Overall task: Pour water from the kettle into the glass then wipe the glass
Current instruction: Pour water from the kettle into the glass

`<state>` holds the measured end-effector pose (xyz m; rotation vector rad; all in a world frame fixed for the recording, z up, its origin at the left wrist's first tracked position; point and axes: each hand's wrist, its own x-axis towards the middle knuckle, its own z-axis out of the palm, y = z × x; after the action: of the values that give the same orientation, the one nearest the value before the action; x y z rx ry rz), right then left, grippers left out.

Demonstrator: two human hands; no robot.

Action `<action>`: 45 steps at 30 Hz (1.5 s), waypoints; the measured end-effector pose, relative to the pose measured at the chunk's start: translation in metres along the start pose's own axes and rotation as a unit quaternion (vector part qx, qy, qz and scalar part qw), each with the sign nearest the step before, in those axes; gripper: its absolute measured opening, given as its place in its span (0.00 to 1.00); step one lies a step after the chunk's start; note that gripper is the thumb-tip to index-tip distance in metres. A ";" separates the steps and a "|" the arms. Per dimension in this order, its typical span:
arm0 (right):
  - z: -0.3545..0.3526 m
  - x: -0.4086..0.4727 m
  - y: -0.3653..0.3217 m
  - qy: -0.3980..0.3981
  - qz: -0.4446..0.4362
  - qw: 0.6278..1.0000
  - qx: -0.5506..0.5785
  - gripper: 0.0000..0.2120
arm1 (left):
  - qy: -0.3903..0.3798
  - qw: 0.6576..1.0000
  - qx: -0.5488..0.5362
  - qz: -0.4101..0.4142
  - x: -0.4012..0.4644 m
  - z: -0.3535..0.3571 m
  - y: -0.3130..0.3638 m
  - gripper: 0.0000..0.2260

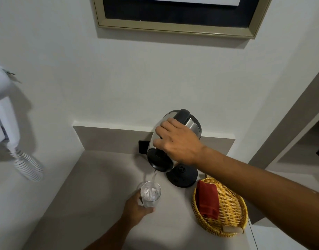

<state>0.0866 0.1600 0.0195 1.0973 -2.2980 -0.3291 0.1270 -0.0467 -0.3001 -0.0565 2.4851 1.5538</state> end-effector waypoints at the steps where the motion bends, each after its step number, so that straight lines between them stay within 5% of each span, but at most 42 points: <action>1: -0.001 0.000 -0.001 0.004 0.000 1.000 -0.001 0.10 | 0.000 1.000 0.002 -0.001 0.000 0.000 0.000 0.36; 34: 0.022 -0.016 -0.004 -0.012 0.044 0.998 0.041 0.12 | -0.020 1.000 -0.004 -0.014 -0.002 -0.003 0.009 0.37; 40: 0.048 -0.040 0.003 -0.035 0.171 0.976 0.127 0.06 | -0.011 0.999 -0.032 -0.021 -0.001 0.002 0.001 0.34; 45: 0.086 -0.075 0.024 0.010 0.381 0.879 0.288 0.13 | 0.004 0.999 -0.016 -0.031 0.001 0.003 0.000 0.32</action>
<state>0.0592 0.2314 -0.0683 0.3267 -2.6560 0.7071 0.1264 -0.0434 -0.3016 -0.1433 2.4415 1.5722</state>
